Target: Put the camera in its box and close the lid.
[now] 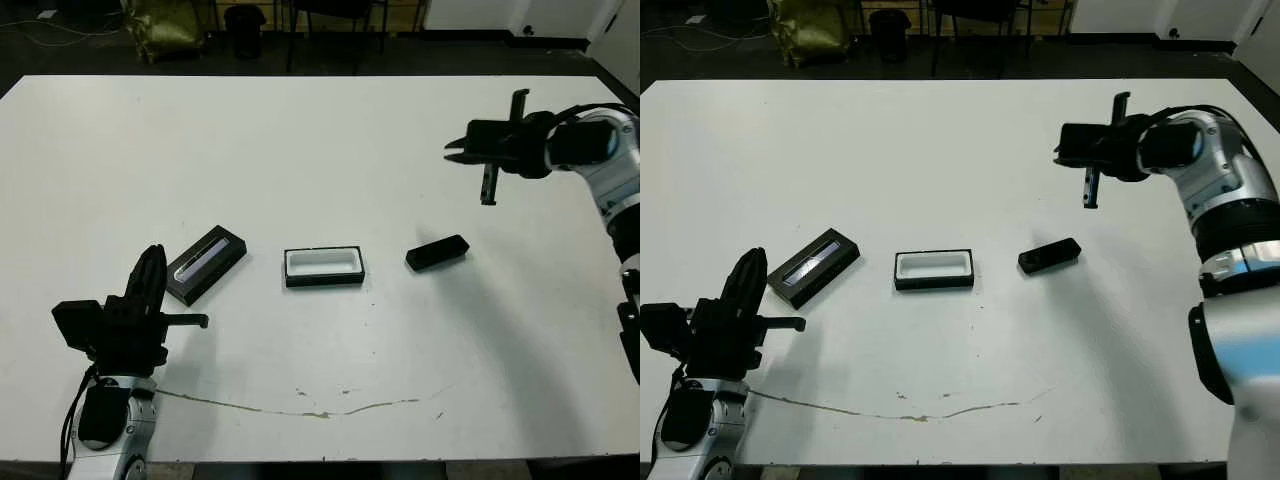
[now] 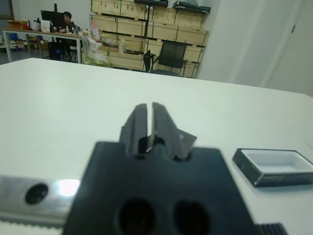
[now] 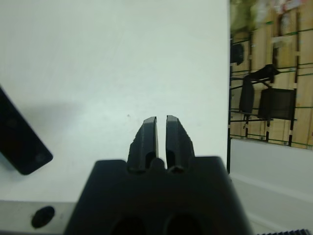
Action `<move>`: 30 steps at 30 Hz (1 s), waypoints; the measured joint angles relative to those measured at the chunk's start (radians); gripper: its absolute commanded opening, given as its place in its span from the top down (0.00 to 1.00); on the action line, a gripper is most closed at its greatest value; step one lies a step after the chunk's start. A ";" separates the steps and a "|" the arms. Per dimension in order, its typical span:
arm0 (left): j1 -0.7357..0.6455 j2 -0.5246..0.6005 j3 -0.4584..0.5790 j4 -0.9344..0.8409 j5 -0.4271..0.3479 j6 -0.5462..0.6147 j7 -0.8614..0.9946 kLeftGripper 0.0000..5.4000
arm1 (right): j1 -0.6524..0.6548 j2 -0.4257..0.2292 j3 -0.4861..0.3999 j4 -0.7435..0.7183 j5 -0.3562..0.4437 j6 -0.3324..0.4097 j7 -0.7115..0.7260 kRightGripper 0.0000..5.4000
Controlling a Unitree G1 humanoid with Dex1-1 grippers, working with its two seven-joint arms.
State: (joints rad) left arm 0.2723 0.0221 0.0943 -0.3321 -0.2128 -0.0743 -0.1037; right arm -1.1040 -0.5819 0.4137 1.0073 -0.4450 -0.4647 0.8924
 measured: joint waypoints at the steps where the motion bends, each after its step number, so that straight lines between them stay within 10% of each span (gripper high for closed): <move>1: 0.000 0.000 0.000 0.000 0.002 -0.002 0.000 1.00 | -0.003 0.001 0.006 0.004 -0.007 -0.004 0.000 1.00; 30: 0.002 -0.002 -0.003 -0.002 0.016 -0.005 0.011 1.00 | 0.020 0.033 0.077 0.095 -0.080 -0.042 0.000 1.00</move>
State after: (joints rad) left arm 0.2741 0.0199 0.0915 -0.3341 -0.1972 -0.0791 -0.0926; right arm -1.0838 -0.5491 0.4904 1.1019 -0.5248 -0.5062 0.8921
